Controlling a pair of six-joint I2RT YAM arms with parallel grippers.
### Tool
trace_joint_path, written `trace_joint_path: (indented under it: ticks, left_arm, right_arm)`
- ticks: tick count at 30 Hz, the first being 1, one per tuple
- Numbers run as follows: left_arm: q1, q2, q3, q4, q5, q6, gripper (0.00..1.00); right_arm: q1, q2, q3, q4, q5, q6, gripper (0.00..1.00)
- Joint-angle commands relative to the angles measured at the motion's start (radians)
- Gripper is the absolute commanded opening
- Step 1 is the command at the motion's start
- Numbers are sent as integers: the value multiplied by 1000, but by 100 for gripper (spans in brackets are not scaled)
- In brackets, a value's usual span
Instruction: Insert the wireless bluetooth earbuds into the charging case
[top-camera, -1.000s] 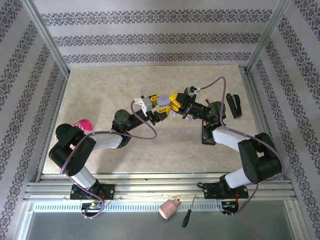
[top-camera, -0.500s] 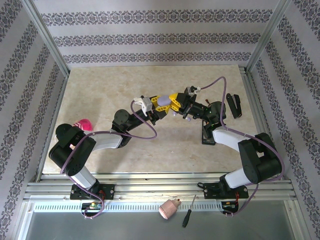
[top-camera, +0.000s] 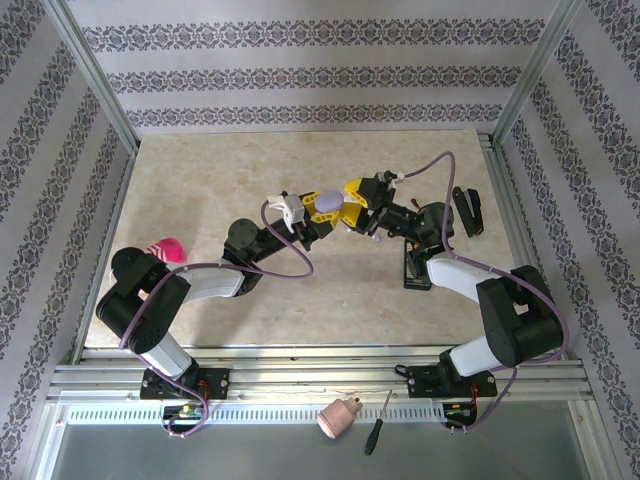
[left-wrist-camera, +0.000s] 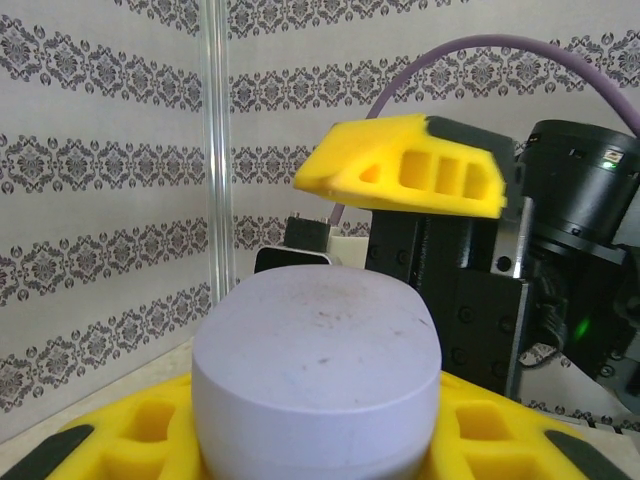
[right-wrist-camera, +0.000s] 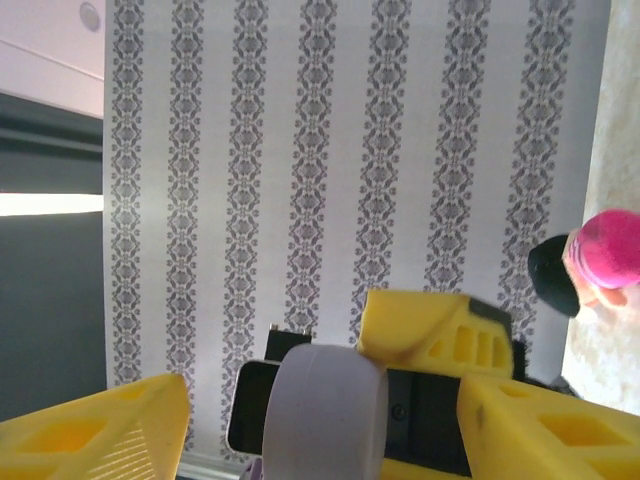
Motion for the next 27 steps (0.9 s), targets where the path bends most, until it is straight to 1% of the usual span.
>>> trace_joint_path:
  ticks: [1,3,4,6,7,9,10,11,12,13,16,18,20,22,24,27]
  left_arm:
    - [-13,-47,-26,-9,-3,18,31]
    - [-12,-64,-42,-30,-4,25,31]
    - [-11,-75,-49,-46,-5,29,31]
    - [-11,-96,-61,-74,-4,35,31]
    - [-11,-104,-67,-91,-2,38,31]
    - [-9,-121,-81,-111,4,43,31]
    - [-6,-128,-87,-121,11,42,31]
    - [-5,-133,-91,-131,18,40,31]
    - [-3,-135,-95,-139,30,37,31]
    - [1,-137,-94,-149,50,32,31]
    - [13,-150,-90,-194,109,24,31]
    - [20,-161,-83,-230,149,23,31]
    - [23,-171,-72,-266,189,23,31]
    - [23,-174,-68,-285,219,18,32]
    - [22,-172,-64,-285,252,7,32]
    - [23,-163,-67,-266,276,-17,32]
  right_arm:
    - [-50,-40,-5,-4,-37,-95,74]
    - [-74,-65,-1,-59,-47,-191,77]
    - [-86,-86,0,-98,-49,-264,78]
    - [-109,-142,14,-282,-62,-429,79]
    - [-119,-178,30,-413,-64,-556,80]
    - [-125,-255,84,-736,-29,-822,81]
    - [-119,-293,127,-939,9,-984,82]
    - [-111,-321,168,-1105,59,-1122,83]
    - [-105,-338,204,-1213,93,-1216,83]
    - [-101,-349,233,-1296,103,-1297,84]
    - [-89,-374,283,-1387,71,-1464,85]
    - [-52,-407,293,-1418,52,-1605,86]
    - [-3,-443,297,-1466,58,-1769,86]
    - [33,-462,309,-1518,67,-1893,86]
    - [65,-470,315,-1547,78,-1970,86]
    - [110,-460,318,-1548,96,-2013,86]
